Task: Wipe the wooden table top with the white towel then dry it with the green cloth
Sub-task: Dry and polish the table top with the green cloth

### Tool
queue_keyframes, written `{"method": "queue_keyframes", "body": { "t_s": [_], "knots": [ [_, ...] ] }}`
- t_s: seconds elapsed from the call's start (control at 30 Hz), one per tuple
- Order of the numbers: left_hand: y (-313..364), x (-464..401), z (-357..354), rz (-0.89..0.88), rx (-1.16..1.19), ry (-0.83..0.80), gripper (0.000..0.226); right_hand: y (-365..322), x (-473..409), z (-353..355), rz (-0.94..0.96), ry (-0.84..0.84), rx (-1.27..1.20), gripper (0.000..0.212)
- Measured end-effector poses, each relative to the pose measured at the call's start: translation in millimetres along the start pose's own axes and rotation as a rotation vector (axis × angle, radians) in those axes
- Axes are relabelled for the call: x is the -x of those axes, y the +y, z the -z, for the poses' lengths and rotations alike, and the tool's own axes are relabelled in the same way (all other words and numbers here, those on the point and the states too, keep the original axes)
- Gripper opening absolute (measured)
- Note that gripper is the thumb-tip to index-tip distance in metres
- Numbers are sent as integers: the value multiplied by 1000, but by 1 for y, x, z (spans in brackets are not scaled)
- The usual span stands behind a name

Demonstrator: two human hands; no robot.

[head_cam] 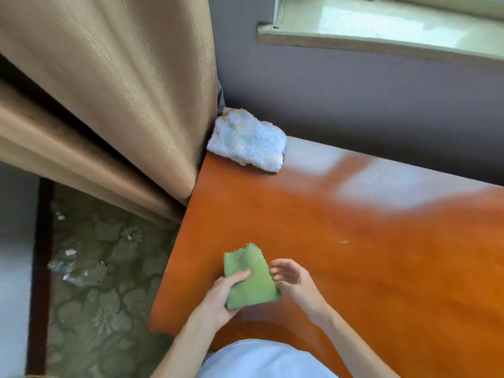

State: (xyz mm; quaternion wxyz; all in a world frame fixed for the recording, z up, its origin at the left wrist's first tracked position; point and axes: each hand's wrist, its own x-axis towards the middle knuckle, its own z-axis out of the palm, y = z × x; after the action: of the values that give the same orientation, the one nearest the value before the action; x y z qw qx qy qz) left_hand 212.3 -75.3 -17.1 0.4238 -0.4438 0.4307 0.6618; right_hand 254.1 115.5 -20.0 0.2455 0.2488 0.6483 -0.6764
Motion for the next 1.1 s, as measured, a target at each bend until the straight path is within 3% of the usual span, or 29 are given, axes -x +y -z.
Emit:
{"method": "queue_keyframes", "body": {
  "t_s": [0.2,0.37,0.47,0.53,0.63,0.73,0.83,0.9,0.97,1.1],
  "knots": [
    [-67,20,32,-183,162,260,43,46,24,7,63,-101,582,41],
    [-103,51,85,-337,384,399,27,73,45,15,190,-217,816,34],
    [-98,63,119,-500,396,602,16,80,55,17,192,-218,896,33],
    [-90,64,134,-610,195,754,19,84,59,17,198,-199,930,32],
    [-81,48,147,-759,-351,902,25,87,62,11,206,-155,944,33],
    [-81,23,141,-917,-758,799,41,91,64,6,189,-87,941,33],
    [-96,-2,121,-904,-1244,703,53,97,65,1,157,-10,924,33],
    [-111,-11,103,-884,-1506,648,74,101,65,-4,158,47,909,33],
    [-128,-18,87,-910,-1647,610,79,105,64,-9,174,121,893,32],
    [-147,-31,76,-986,-1750,537,66,113,65,-20,197,233,844,31]
  ]
}}
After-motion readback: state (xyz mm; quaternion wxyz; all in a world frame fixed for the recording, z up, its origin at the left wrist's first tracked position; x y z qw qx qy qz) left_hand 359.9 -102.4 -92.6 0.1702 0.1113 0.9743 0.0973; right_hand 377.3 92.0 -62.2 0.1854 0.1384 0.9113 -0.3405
